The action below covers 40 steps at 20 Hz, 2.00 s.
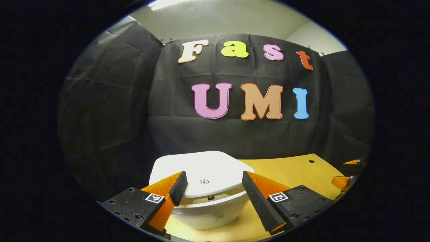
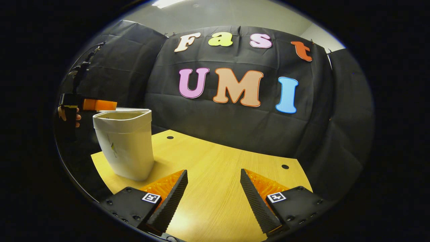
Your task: Press the lid of the desktop garbage bin to open it, pick up the crumpled paper on the desktop and throw it into the bin, then pick up the pop can on the desktop and drop it into the bin, and finally close the garbage bin lid.
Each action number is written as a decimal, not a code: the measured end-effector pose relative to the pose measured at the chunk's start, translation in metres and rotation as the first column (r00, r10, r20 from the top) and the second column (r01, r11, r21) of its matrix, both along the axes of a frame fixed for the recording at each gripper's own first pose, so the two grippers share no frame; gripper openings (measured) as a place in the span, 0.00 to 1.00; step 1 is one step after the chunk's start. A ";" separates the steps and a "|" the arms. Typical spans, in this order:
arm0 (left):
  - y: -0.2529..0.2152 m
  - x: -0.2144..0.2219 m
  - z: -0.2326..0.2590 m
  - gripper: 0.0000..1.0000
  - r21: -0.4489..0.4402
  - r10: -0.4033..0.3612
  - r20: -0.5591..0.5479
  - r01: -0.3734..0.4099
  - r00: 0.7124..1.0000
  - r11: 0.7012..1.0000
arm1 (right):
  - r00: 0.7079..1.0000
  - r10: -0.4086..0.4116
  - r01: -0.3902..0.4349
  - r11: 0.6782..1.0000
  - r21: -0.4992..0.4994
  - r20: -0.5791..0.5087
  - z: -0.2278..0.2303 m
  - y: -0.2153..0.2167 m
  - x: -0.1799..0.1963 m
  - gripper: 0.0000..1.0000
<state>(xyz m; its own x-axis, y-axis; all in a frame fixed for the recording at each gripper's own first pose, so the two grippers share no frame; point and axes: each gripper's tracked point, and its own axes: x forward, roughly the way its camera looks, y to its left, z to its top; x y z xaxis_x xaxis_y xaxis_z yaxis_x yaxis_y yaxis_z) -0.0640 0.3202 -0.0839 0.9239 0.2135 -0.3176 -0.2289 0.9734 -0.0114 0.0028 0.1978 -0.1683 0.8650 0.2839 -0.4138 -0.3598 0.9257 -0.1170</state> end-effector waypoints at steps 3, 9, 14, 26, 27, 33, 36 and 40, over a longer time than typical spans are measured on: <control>-0.007 -0.005 -0.008 0.98 0.000 -0.037 -0.038 0.037 0.999 0.999 | 1.000 0.019 -0.019 1.000 -0.013 -0.001 -0.001 0.006 0.000 0.99; -0.006 -0.009 -0.021 0.93 0.019 -0.075 -0.164 0.080 0.984 0.997 | 1.000 0.022 -0.022 1.000 0.011 0.011 0.003 0.010 0.001 0.99; -0.013 0.006 -0.018 0.93 0.045 -0.076 -0.181 0.086 0.981 0.995 | 1.000 0.005 -0.005 1.000 0.024 0.001 0.003 0.002 -0.003 0.99; -0.018 0.017 -0.019 0.87 0.020 -0.048 -0.116 0.051 0.992 0.999 | 0.999 -0.035 0.035 0.997 0.066 -0.006 0.004 -0.011 -0.003 0.99; -0.018 0.019 -0.018 0.86 0.015 -0.049 -0.107 0.051 0.993 0.999 | 0.999 -0.039 0.039 0.997 0.069 -0.004 0.006 -0.010 -0.001 0.99; -0.031 0.016 0.012 0.93 0.028 -0.057 0.009 0.057 0.998 0.998 | 0.996 -0.068 0.061 0.990 0.130 0.052 0.034 -0.016 0.001 0.99; -0.055 0.011 0.028 0.93 0.084 -0.092 0.090 0.084 0.992 0.993 | 0.992 -0.082 0.065 0.984 0.166 0.096 0.054 -0.019 -0.002 0.99; -0.108 0.004 0.035 0.92 0.130 -0.170 0.192 0.147 0.967 0.981 | 0.985 -0.109 0.076 0.970 0.231 0.136 0.077 -0.023 -0.012 0.99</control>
<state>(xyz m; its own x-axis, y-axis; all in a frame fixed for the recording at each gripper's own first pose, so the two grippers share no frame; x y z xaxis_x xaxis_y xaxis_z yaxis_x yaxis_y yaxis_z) -0.0601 0.2118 -0.0490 0.9911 0.0833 -0.1038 -0.0761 0.9945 0.0716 -0.0088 0.1748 -0.0908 0.9383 0.2705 -0.2154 -0.2656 0.9627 0.0519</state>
